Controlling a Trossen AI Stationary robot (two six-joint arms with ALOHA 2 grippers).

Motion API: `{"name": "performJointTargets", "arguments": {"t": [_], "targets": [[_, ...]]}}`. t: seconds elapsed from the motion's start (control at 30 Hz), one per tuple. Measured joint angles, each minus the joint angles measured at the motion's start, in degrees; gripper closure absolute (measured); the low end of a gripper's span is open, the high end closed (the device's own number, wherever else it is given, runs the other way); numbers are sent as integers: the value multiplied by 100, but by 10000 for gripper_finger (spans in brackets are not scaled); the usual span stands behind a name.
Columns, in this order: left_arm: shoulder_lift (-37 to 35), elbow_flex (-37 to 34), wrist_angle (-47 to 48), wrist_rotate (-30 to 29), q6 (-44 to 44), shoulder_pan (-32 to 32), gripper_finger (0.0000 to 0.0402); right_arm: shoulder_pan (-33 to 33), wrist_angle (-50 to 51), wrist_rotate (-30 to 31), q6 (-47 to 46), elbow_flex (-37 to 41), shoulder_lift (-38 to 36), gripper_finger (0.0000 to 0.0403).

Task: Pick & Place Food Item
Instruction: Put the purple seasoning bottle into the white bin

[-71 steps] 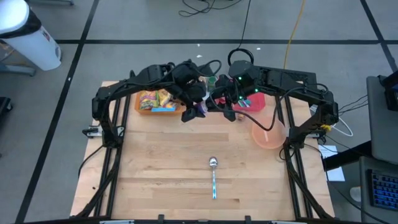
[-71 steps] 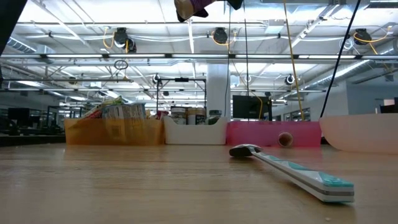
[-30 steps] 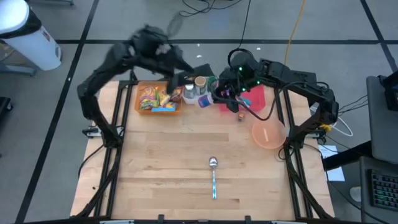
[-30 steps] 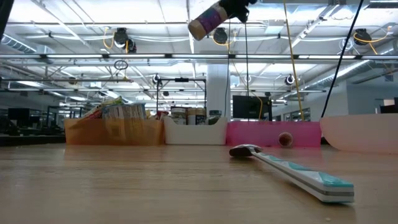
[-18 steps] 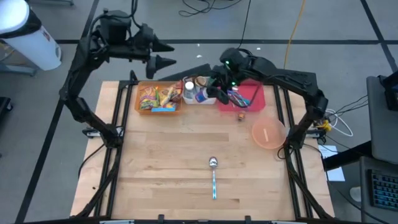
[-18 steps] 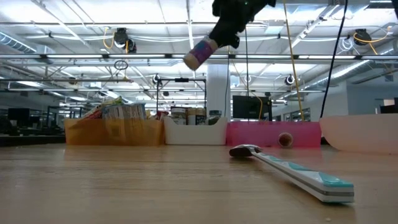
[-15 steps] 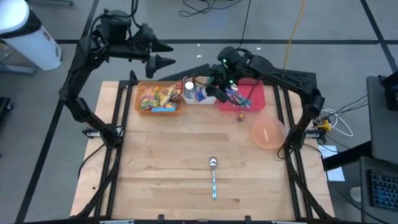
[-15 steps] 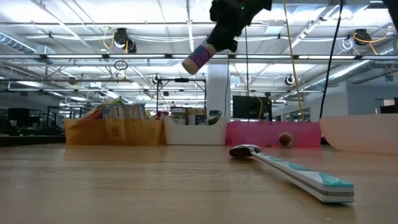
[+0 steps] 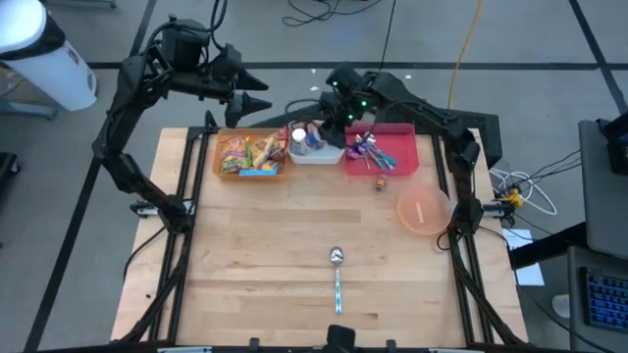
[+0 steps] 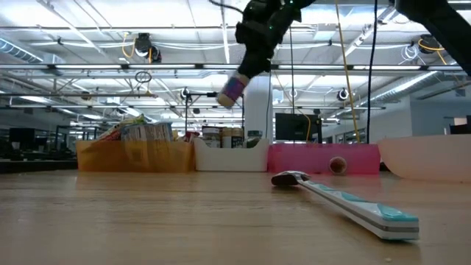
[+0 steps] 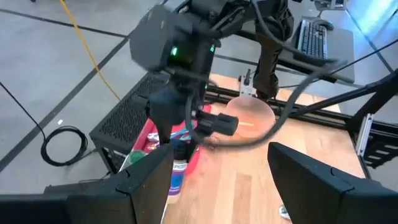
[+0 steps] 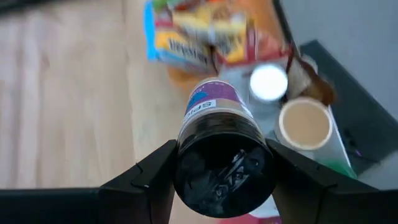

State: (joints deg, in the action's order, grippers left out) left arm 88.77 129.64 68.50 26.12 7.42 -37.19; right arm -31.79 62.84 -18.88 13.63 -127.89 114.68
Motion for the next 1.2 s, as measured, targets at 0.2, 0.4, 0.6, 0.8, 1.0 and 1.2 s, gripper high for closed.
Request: {"name": "performJointTargets", "arguments": {"t": [0.2, 0.4, 0.6, 0.8, 1.0, 1.2], "targets": [[0, 0, 136, 101, 5, 3, 141, 2, 694, 657, 348, -5, 281, 203], [13, -2, 198, 104, 105, 32, 141, -26, 810, 1011, 471, -5, 332, 203], [15, -4, 187, 106, 131, 57, 137, -39, 771, 1383, 571, -9, 373, 203], [15, -4, 193, 106, 120, 55, 146, -50, 955, 1461, 531, 1, 724, 203], [15, -4, 198, 106, 111, 55, 138, -46, 922, 1725, 571, -1, 834, 203], [11, -119, 165, 107, 131, 52, 141, -63, 917, 1736, 658, -1, 842, 203]]}}
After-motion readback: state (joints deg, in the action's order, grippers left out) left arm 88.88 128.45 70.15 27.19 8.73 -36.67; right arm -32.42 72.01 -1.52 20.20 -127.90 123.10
